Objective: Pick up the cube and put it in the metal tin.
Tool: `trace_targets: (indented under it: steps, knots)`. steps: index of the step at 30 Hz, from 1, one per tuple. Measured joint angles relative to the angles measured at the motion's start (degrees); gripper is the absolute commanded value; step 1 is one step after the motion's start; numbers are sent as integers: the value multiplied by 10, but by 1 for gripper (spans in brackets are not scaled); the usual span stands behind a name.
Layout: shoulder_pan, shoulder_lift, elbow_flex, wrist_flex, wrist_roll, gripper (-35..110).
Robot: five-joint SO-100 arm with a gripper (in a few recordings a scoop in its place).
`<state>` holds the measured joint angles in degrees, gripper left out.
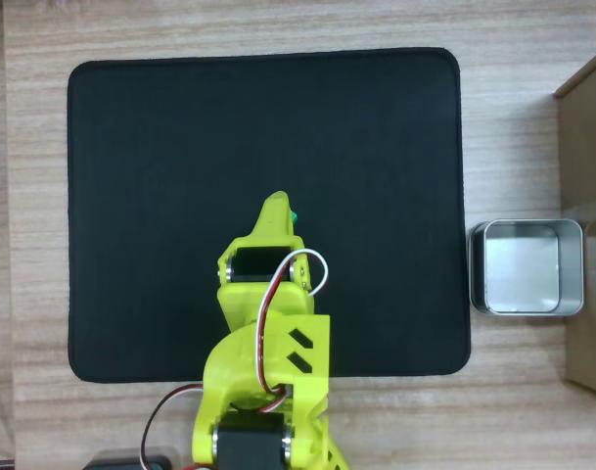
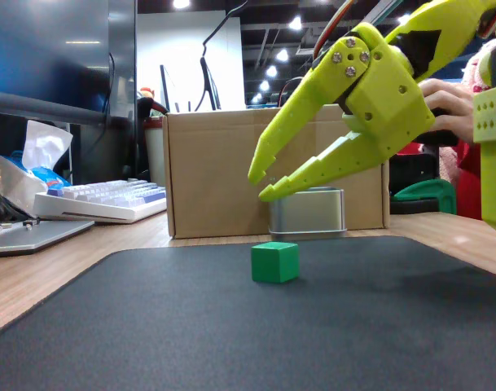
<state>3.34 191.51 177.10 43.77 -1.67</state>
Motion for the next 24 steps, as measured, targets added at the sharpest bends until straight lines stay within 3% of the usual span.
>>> trace_targets:
  steps: [2,16,18,24]
  knots:
    - [0,0,-3,29,-66,13]
    - [55,-2,-187,186,-238,25]
    - [55,-33,-217,198,-276,33]
    - [16,-257,-296,207,-347,34]
